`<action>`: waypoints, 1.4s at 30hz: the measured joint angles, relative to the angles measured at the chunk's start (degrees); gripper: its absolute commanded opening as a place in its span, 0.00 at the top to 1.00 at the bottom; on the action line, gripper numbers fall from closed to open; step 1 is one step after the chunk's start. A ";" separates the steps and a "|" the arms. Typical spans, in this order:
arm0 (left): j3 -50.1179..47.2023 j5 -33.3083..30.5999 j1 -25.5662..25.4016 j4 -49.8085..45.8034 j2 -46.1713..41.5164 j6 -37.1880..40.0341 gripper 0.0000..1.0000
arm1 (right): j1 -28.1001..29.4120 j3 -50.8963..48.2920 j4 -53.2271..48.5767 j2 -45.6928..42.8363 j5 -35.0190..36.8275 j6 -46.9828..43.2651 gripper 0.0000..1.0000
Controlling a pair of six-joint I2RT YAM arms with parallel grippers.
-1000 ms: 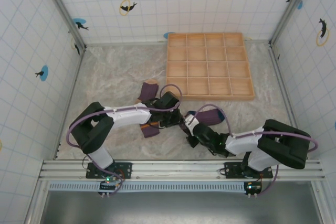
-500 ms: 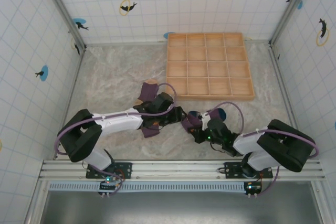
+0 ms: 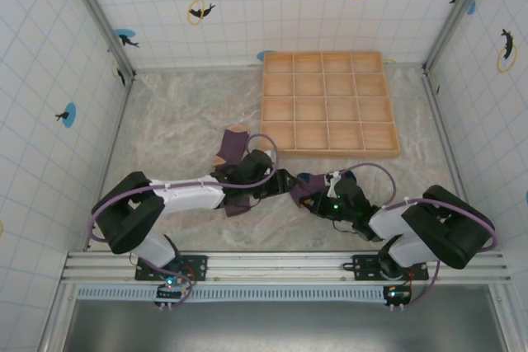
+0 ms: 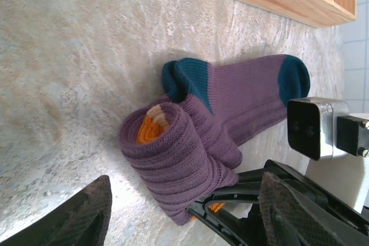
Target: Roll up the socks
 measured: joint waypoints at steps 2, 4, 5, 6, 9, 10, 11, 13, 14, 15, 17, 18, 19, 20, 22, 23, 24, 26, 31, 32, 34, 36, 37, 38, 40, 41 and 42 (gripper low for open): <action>0.00 0.04 -0.22 0.90 1.07 -0.15 0.37 | -0.15 0.00 -0.13 -0.02 -0.11 2.69 1.00; 0.00 0.35 -0.57 1.40 2.05 -0.28 0.38 | -0.24 0.00 -0.33 -0.09 -0.13 4.94 1.00; 0.00 0.46 -0.66 1.51 2.56 -0.31 0.39 | -0.26 0.00 -0.44 -0.11 -0.17 6.10 1.00; 0.00 0.46 -0.70 1.55 2.97 -0.37 0.40 | -0.28 0.00 -0.50 -0.15 -0.17 6.95 1.00; 0.00 0.83 -0.74 1.60 4.42 -0.59 0.41 | -0.44 0.02 -1.03 -0.39 -0.15 9.11 1.00; 0.02 0.87 -0.74 1.60 4.92 -0.70 0.41 | -0.55 0.04 -1.31 -0.57 -0.26 9.57 1.00; 0.02 0.87 -0.74 1.60 5.35 -0.90 0.42 | -0.63 0.09 -1.64 -0.74 -0.26 9.90 1.00; 0.20 0.90 -0.74 1.60 6.34 -1.16 0.42 | -0.63 0.26 -2.19 -0.94 -0.31 10.34 1.00; 0.35 0.90 -0.74 1.66 6.84 -1.31 0.42 | -0.66 0.35 -2.40 -0.94 -0.33 10.49 1.00; 0.48 1.03 -0.74 1.95 7.13 -1.33 0.43 | -0.72 0.39 -2.58 -0.98 -0.39 10.67 1.00; 0.87 1.07 -0.74 2.56 7.76 -1.36 0.43 | -0.92 0.46 -2.75 -0.98 -0.59 10.80 1.00; 0.98 1.09 -0.74 2.95 8.07 -1.36 0.43 | -0.96 0.50 -2.86 -1.01 -0.66 10.84 1.00; 1.09 1.11 -0.74 3.37 8.35 -1.36 0.43 | -1.01 0.59 -2.99 -1.01 -0.68 10.84 1.00; 1.29 1.20 -0.74 3.67 8.66 -1.36 0.44 | -1.01 0.66 -3.13 -1.01 -0.72 10.86 1.00; 1.84 1.33 -0.74 4.24 9.44 -1.42 0.45 | -1.07 0.83 -3.41 -1.01 -0.74 10.86 1.00; 2.05 1.36 -0.76 4.46 9.75 -1.53 0.46 | -1.16 0.92 -3.48 -0.98 -0.79 10.86 1.00; 2.32 1.33 -0.85 4.79 10.16 -1.62 0.46 | -1.29 0.96 -3.54 -0.96 -0.83 10.88 1.00; 2.56 1.36 -1.01 5.40 10.67 -1.81 0.48 | -1.44 1.03 -3.63 -0.96 -0.92 10.86 1.00; 2.82 1.42 -1.07 6.78 11.76 -3.10 0.56 | -1.77 1.03 -3.58 -0.96 -1.20 10.88 1.00; 2.82 1.42 -1.07 6.91 11.89 -3.39 0.59 | -1.77 1.03 -3.58 -0.96 -1.22 10.88 1.00; 2.84 1.29 -1.07 7.04 12.24 -4.24 0.65 | -1.81 1.03 -3.52 -0.94 -1.31 10.88 1.00; 2.84 1.22 -1.07 7.10 12.44 -4.76 0.71 | -1.95 1.03 -3.39 -0.90 -1.51 11.04 0.97; 2.89 1.16 -1.07 7.04 12.52 -4.98 0.74 | -2.01 1.03 -3.30 -0.90 -1.64 11.10 0.94; 2.95 1.03 -1.07 6.86 12.52 -5.20 0.79 | -2.03 1.03 -3.28 -0.90 -1.73 11.13 0.92; 3.37 0.90 -1.05 6.14 12.52 -5.70 0.87 | -2.03 1.01 -3.19 -0.92 -1.81 11.04 0.85; 3.48 0.83 -1.05 5.81 12.50 -5.86 0.91 | -2.03 1.01 -3.21 -0.96 -1.81 10.78 0.79; 3.61 0.81 -1.03 5.49 12.46 -5.92 0.95 | -2.05 0.98 -3.32 -1.18 -1.81 10.49 0.72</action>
